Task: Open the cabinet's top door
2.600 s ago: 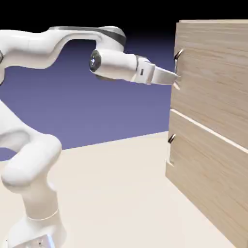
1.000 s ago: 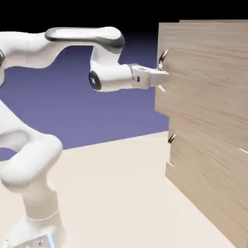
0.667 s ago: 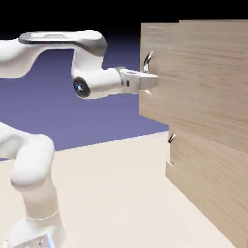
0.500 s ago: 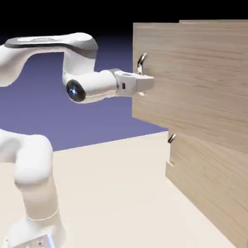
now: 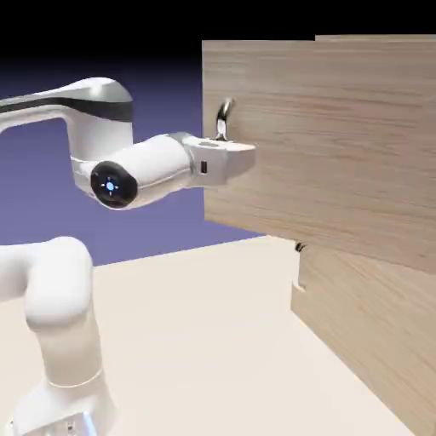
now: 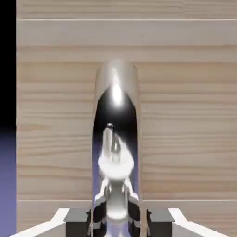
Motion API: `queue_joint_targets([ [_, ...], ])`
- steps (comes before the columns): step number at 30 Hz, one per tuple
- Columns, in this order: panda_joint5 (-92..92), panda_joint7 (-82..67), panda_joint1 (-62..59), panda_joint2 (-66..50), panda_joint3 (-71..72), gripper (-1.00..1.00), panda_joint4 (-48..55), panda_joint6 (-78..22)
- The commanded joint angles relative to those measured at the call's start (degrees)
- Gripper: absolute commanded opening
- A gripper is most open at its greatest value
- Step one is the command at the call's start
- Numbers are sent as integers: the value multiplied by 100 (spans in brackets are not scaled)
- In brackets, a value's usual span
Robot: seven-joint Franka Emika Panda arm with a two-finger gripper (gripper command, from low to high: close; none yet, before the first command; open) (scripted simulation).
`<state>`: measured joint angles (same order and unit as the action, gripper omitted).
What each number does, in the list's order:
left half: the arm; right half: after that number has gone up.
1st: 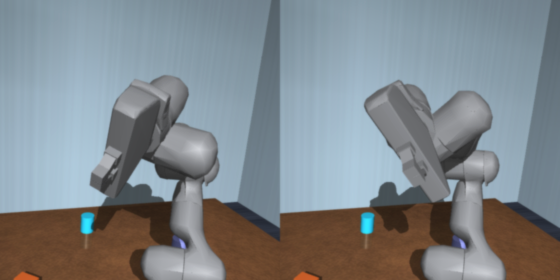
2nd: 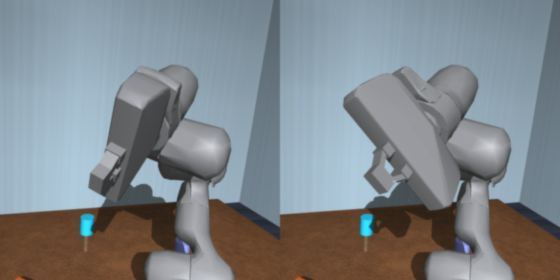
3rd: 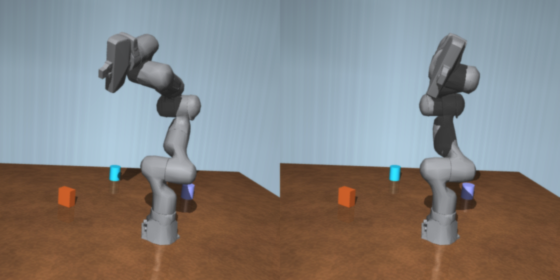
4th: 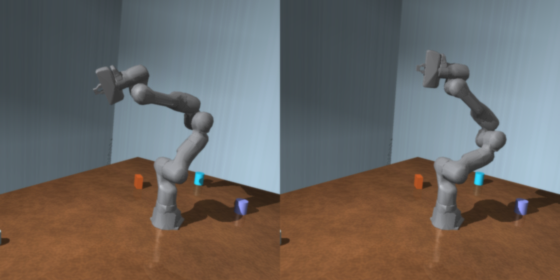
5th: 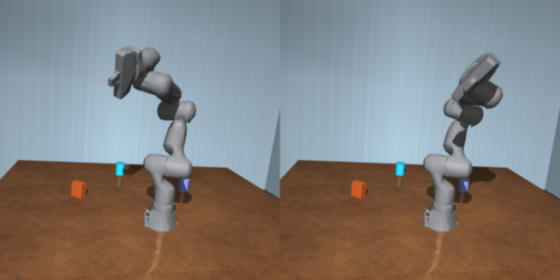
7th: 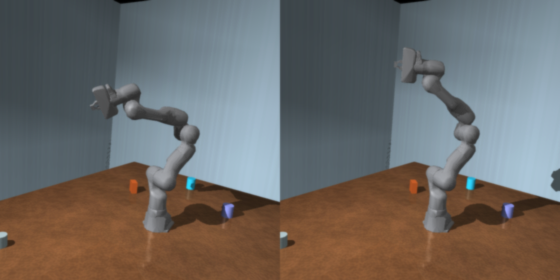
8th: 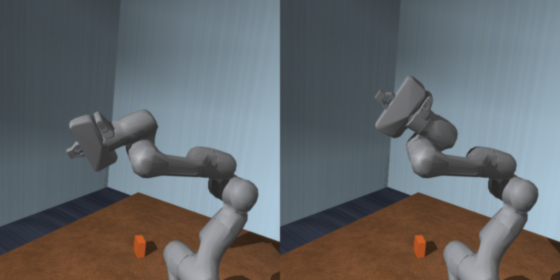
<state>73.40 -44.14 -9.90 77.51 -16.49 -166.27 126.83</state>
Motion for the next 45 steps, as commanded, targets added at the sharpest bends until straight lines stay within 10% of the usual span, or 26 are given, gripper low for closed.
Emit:
queue_joint_targets([
  [1,-226,40,-50,22,-208,-100,27,-200],
  [14,-2652,134,233,-546,-2908,-100,1408,-2926],
  [45,-4495,1107,5394,-800,-6405,-100,7685,-7718],
])
